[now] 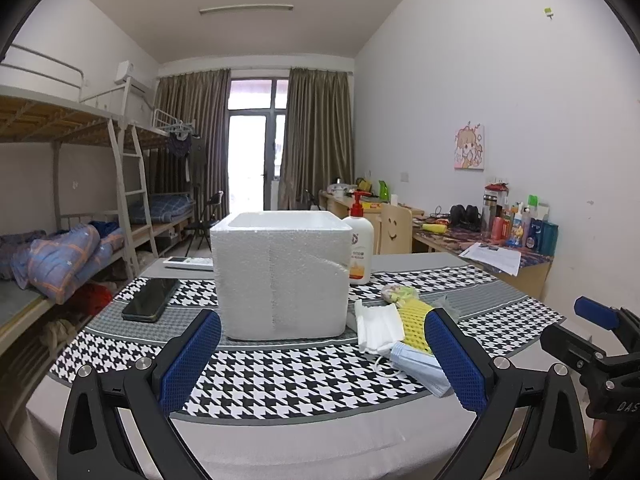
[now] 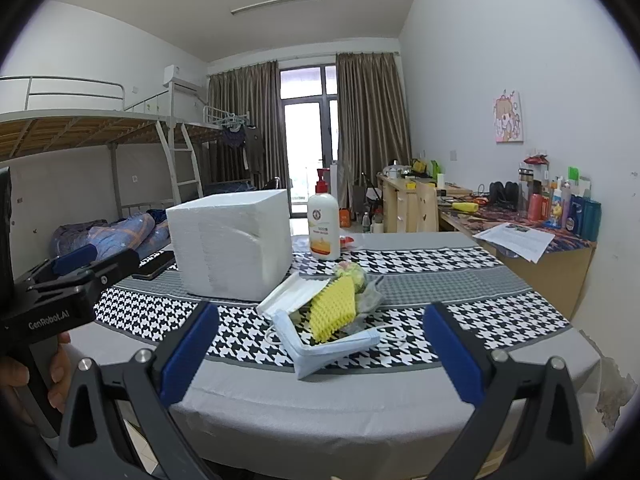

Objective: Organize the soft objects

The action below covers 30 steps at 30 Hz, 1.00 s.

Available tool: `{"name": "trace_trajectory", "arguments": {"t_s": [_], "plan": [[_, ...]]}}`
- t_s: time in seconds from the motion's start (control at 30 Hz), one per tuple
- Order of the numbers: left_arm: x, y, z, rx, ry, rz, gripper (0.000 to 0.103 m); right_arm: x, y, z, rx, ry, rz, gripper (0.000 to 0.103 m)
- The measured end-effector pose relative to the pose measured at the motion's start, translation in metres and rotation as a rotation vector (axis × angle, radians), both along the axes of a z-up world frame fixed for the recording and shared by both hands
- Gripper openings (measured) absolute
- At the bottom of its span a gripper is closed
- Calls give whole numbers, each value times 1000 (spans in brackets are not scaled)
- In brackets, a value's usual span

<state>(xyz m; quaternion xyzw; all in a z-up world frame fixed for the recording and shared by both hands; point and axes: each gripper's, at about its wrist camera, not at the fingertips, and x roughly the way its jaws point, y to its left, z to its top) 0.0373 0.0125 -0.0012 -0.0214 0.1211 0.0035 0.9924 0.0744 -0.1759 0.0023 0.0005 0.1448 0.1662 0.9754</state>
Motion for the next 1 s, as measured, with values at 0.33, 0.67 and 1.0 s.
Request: {"name": "trace_trajectory", "arguments": {"t_s": [0.33,0.67,1.0], "plan": [[32,2,-4,-12,60,-44,102,20,2,-2,-17,39,-21,103],[74,-3,-18,-22,151,-94,102,43,-4,-14,-33,111,-49,103],[107,2,-44,-51,248,-114,102,64,11,-33,-66,190,39,103]]}}
